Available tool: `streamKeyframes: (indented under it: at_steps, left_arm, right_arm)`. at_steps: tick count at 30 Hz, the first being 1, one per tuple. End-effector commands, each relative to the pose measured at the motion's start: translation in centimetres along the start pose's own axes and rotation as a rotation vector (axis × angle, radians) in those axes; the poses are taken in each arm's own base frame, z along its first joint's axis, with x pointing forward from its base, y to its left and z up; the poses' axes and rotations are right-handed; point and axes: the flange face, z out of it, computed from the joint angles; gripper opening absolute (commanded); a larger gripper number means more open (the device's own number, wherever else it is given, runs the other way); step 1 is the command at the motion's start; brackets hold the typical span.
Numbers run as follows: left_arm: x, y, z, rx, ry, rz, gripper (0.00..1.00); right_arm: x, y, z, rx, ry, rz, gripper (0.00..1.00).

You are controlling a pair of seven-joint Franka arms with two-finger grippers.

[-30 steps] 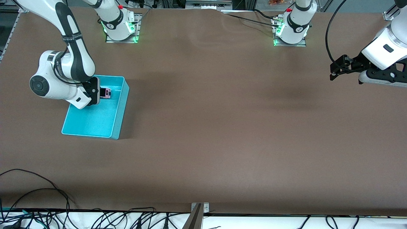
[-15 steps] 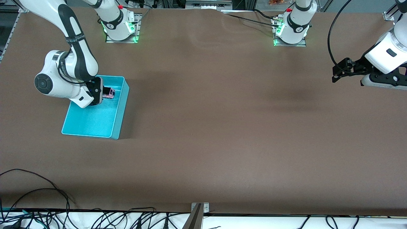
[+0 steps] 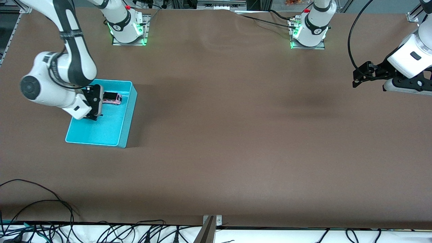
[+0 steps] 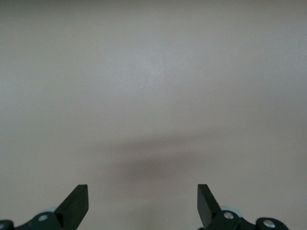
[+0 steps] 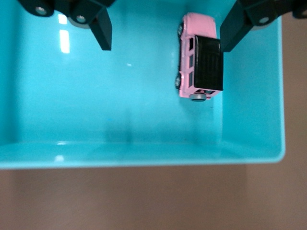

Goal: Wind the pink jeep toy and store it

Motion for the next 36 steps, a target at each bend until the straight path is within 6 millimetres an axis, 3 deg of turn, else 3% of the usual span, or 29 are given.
streamKeyframes:
  at_steps: [1,11,12,18,22,30,36]
  left_arm:
    - [0.3,-0.2,-0.6,-0.019,-0.003,0.019,1.0]
    - [0.4,0.0,-0.7,-0.013,-0.002,0.025,1.0]
    - [0.4,0.0,-0.7,-0.013,-0.002,0.024,1.0]
    - [0.4,0.0,-0.7,-0.013,-0.002,0.024,1.0]
    - [0.4,0.0,-0.7,-0.013,-0.002,0.024,1.0]
    - [0.4,0.1,-0.7,-0.013,-0.002,0.025,1.0]
    - [0.4,0.1,-0.7,-0.013,-0.002,0.025,1.0]
  right_arm:
    - [1.9,1.3,-8.2,-0.009,0.033,0.168,1.0]
    - [3.7,0.4,-17.9,-0.011,0.027,0.7,1.0]
    - [4.5,-0.3,-22.0,-0.056,0.005,0.903,1.0]
    - [4.8,-0.5,-22.8,-0.06,0.013,1.106,1.0]
    - [5.0,-0.8,-25.3,-0.109,0.038,1.215,1.0]
    - [3.6,-1.0,-28.5,-0.154,0.072,1.375,1.0]
    - [2.1,-1.7,-29.1,-0.159,0.043,1.422,1.0]
